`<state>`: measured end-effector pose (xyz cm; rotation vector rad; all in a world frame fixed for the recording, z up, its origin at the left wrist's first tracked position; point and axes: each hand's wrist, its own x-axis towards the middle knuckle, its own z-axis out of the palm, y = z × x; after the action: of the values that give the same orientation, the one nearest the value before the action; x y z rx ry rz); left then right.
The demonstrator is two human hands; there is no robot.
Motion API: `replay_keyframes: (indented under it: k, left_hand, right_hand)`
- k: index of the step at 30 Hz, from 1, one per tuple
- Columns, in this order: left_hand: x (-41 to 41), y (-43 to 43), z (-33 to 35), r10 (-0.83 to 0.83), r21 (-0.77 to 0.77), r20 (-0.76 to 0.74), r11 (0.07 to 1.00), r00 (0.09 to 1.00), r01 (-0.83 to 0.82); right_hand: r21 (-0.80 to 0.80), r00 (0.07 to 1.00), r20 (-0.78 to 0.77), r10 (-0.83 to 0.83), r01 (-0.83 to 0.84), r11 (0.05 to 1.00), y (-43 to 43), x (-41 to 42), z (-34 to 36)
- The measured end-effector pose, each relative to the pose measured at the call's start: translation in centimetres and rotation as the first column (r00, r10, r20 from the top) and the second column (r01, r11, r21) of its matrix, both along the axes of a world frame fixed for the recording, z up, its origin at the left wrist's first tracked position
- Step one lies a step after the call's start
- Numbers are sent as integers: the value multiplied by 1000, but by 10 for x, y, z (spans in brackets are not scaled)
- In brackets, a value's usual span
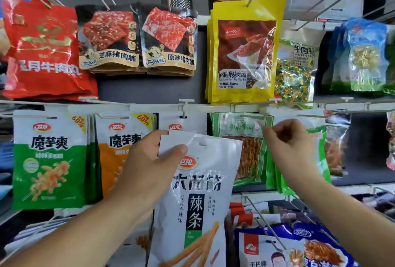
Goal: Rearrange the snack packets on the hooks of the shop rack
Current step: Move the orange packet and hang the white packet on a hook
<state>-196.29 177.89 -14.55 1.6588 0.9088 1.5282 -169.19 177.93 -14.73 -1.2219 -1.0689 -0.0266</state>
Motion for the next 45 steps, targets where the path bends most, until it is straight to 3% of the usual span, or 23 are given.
replay_keyframes:
  k: [1,3,5,7,15,21,26,32,39,45]
  left_hand:
    - [0,1,0,6,0,1,1000,1000,-6]
    - [2,3,-2,22,-3,-2,1000,1000,-22]
    - [3,3,-4,21,-15,2,1000,1000,-21]
    - [0,2,-6,25,-21,9,999,1000,-25]
    - [-46,-6,0,44,80,-33,996,999,-41]
    - [-88,2,10,263,86,58,960,963,-267]
    - [-89,-2,10,262,90,49,960,964,-265]
    - [-88,-1,13,174,83,106,980,979,-183]
    - [-80,3,15,135,62,145,987,980,-145]
    - [-58,9,31,105,126,150,984,983,-124]
  right_hand:
    - [-46,980,-50,192,-194,980,-10,-13,-4]
    - [-160,805,-236,544,-585,795,-23,-38,-4]
    - [-175,638,-403,656,-757,629,-26,-55,3]
    - [-166,579,-465,670,-800,576,-23,-66,11]
    - [-139,577,-465,671,-796,589,-11,-101,21]
    - [0,595,-482,643,-734,680,-3,-113,37]
    - [40,693,-385,609,-647,761,7,-129,54]
    - [146,695,-359,623,-618,773,16,-131,51]
    - [63,738,-340,583,-600,797,37,-131,52]
    - [-202,950,-104,293,-309,929,69,-118,54]
